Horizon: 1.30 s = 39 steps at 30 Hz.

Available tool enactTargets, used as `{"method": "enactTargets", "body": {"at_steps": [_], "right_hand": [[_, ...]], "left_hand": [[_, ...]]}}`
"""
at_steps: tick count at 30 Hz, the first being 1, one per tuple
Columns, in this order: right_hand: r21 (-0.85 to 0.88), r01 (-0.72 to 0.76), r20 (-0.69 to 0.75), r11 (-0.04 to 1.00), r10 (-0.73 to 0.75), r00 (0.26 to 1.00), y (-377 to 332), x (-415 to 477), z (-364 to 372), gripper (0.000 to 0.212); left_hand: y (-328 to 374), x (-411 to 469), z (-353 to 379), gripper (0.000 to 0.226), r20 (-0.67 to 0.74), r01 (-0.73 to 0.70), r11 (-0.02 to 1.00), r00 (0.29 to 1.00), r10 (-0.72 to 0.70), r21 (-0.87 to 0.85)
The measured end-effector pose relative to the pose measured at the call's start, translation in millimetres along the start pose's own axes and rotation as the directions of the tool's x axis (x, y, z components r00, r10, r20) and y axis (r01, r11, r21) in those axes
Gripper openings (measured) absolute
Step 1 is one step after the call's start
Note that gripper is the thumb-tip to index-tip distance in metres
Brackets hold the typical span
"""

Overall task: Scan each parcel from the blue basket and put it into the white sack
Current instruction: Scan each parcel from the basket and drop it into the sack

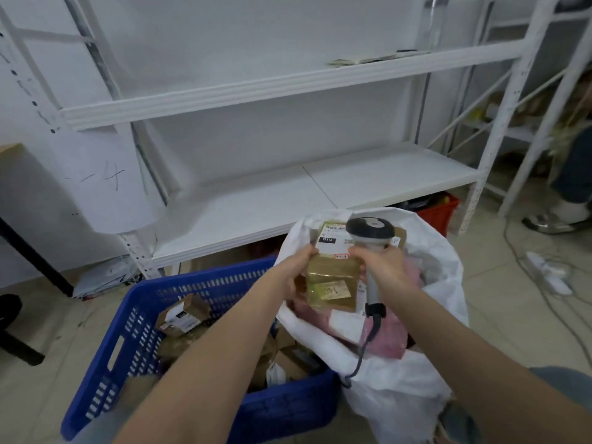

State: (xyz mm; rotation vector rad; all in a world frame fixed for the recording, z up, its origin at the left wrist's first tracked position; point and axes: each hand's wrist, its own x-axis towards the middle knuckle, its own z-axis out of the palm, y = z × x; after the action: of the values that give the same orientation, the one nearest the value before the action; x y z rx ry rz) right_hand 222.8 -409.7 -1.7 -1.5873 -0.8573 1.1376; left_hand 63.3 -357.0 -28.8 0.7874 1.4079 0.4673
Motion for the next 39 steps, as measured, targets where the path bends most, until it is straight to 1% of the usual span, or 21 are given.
{"method": "enactTargets", "body": {"at_steps": [1, 4, 7, 9, 10, 11, 12, 13, 14, 15, 17, 18, 19, 21, 23, 25, 27, 30, 35, 37, 39], "right_hand": [[0.007, 0.002, -0.004, 1.000, -0.002, 1.000, -1, 5, -6, 0.015], [0.019, 0.027, 0.039, 0.999, -0.028, 0.999, 0, 22, -11, 0.022], [-0.062, 0.026, 0.058, 0.998, -0.022, 0.998, -1, 54, -7, 0.014], [-0.172, 0.005, 0.028, 0.985, 0.000, 1.000, 1, 82, -3, 0.013], [-0.194, -0.009, 0.005, 0.981, 0.010, 1.000, 3, 95, 1, 0.013], [-0.215, -0.023, -0.014, 0.976, 0.020, 1.000, 5, 104, 6, 0.013], [-0.241, -0.038, -0.031, 0.970, 0.032, 0.999, 8, 113, 10, 0.014], [-0.261, -0.051, -0.044, 0.964, 0.041, 0.998, 12, 121, 15, 0.016], [-0.276, -0.062, -0.051, 0.959, 0.050, 0.997, 14, 128, 18, 0.018], [-0.289, -0.070, -0.047, 0.955, 0.059, 0.997, 16, 133, 22, 0.018], [-0.308, -0.073, -0.029, 0.948, 0.068, 0.997, 18, 140, 29, 0.016], [-0.324, -0.067, -0.011, 0.944, 0.067, 0.998, 18, 141, 33, 0.016], [-0.343, -0.052, 0.019, 0.938, 0.062, 0.998, 18, 141, 38, 0.015], [-0.375, -0.020, 0.089, 0.927, 0.058, 0.994, 17, 141, 48, 0.014], [-0.400, 0.010, 0.150, 0.916, 0.055, 0.987, 14, 141, 58, 0.012], [-0.406, 0.011, 0.194, 0.914, 0.074, 0.978, 12, 140, 69, 0.009], [-0.412, 0.014, 0.222, 0.911, 0.085, 0.971, 12, 139, 78, 0.008], [-0.431, 0.022, 0.225, 0.902, 0.084, 0.971, 12, 140, 83, 0.029], [-0.404, -0.017, 0.265, 0.915, 0.134, 0.955, 11, 131, 83, 0.023], [-0.400, -0.041, 0.262, 0.915, 0.157, 0.952, 10, 122, 79, 0.011], [-0.366, -0.057, 0.241, 0.929, 0.154, 0.958, 7, 113, 71, 0.010]], "left_hand": [[7, 11, 4, 0.038, -0.007, 0.017, 1.000, 1.000, -0.017, -0.011], [28, 50, 12, 0.049, -0.032, 0.045, 0.998, 0.998, -0.047, -0.053], [45, 101, 21, 0.056, -0.066, 0.056, 0.998, 0.996, -0.057, -0.019], [57, 113, 33, 0.047, -0.141, -0.036, 0.999, 0.989, 0.040, 0.032], [63, 112, 35, 0.043, -0.210, -0.144, 0.976, 0.962, 0.176, 0.161], [69, 114, 30, 0.036, -0.285, -0.242, 0.902, 0.891, 0.353, 0.358], [74, 115, 22, 0.031, -0.331, -0.266, 0.770, 0.787, 0.521, 0.581], [77, 115, 11, 0.030, -0.340, -0.232, 0.633, 0.683, 0.646, 0.739], [78, 116, -3, 0.038, -0.339, -0.183, 0.559, 0.632, 0.697, 0.809], [75, 121, -18, 0.054, -0.357, -0.112, 0.555, 0.658, 0.663, 0.824], [56, 131, -44, 0.079, -0.380, 0.015, 0.641, 0.815, 0.436, 0.767], [44, 134, -52, 0.075, -0.354, 0.038, 0.661, 0.866, 0.352, 0.750], [34, 136, -57, 0.059, -0.325, 0.011, 0.668, 0.879, 0.348, 0.744], [39, 135, -59, 0.028, -0.329, -0.131, 0.682, 0.801, 0.501, 0.720], [61, 128, -59, 0.031, -0.368, -0.251, 0.699, 0.706, 0.606, 0.670], [79, 123, -62, 0.032, -0.375, -0.359, 0.719, 0.668, 0.643, 0.595], [82, 122, -68, 0.033, -0.370, -0.400, 0.757, 0.693, 0.619, 0.517], [71, 120, -70, 0.018, -0.371, -0.428, 0.846, 0.765, 0.527, 0.319], [68, 101, -66, 0.003, -0.304, -0.466, 0.873, 0.819, 0.487, 0.141], [58, 90, -66, 0.019, -0.282, -0.447, 0.887, 0.841, 0.462, 0.119], [49, 79, -67, 0.024, -0.274, -0.418, 0.900, 0.857, 0.436, 0.124]]}}
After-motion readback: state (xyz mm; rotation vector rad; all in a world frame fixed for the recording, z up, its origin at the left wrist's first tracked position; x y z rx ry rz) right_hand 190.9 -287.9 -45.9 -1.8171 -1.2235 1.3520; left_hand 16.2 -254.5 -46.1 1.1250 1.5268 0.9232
